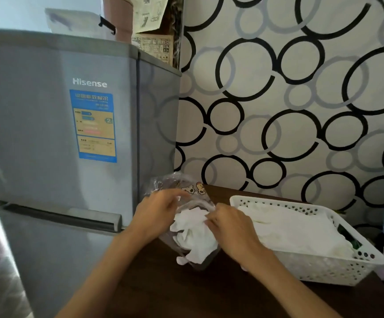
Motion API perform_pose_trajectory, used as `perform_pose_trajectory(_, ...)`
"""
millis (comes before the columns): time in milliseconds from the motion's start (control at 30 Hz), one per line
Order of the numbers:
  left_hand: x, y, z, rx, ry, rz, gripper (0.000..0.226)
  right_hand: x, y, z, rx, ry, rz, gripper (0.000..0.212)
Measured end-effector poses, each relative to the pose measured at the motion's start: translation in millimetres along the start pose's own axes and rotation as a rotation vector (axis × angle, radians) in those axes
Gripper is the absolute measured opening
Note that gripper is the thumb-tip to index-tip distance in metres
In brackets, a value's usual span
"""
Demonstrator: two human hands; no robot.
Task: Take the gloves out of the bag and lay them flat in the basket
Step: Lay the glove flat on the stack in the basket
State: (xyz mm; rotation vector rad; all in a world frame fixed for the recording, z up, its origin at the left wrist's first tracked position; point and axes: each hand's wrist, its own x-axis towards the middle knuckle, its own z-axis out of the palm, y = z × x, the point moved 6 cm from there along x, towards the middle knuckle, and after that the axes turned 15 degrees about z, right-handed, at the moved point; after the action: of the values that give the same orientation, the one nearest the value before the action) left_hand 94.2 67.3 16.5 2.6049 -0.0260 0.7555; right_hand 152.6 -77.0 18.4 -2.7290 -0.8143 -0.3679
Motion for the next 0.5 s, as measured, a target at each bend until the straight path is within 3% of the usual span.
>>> perform_pose_trajectory(100, 1.3, 2.8, -5.9, 0.005, -0.005, -0.046, 0.038, 10.8, -1.6, -13.1, 0.201, -0.013, 0.089, 0.015)
perform_pose_trajectory(200, 1.8, 3.0, -10.3, -0.013, -0.013, -0.061, 0.036, 16.3, -12.4, -24.4, 0.206, -0.033, 0.077, 0.008)
perform_pose_trajectory(367, -1.3, 0.0, -11.1, -0.073, -0.058, -0.104, 0.034, 31.7, -15.2, -25.8, 0.271, -0.29, 0.061, 0.024)
perform_pose_trajectory(500, -4.2, 4.9, -12.2, -0.117, -0.119, -0.154, 0.048, 33.9, -16.5, -44.1, 0.35, -0.133, 0.047, 0.014)
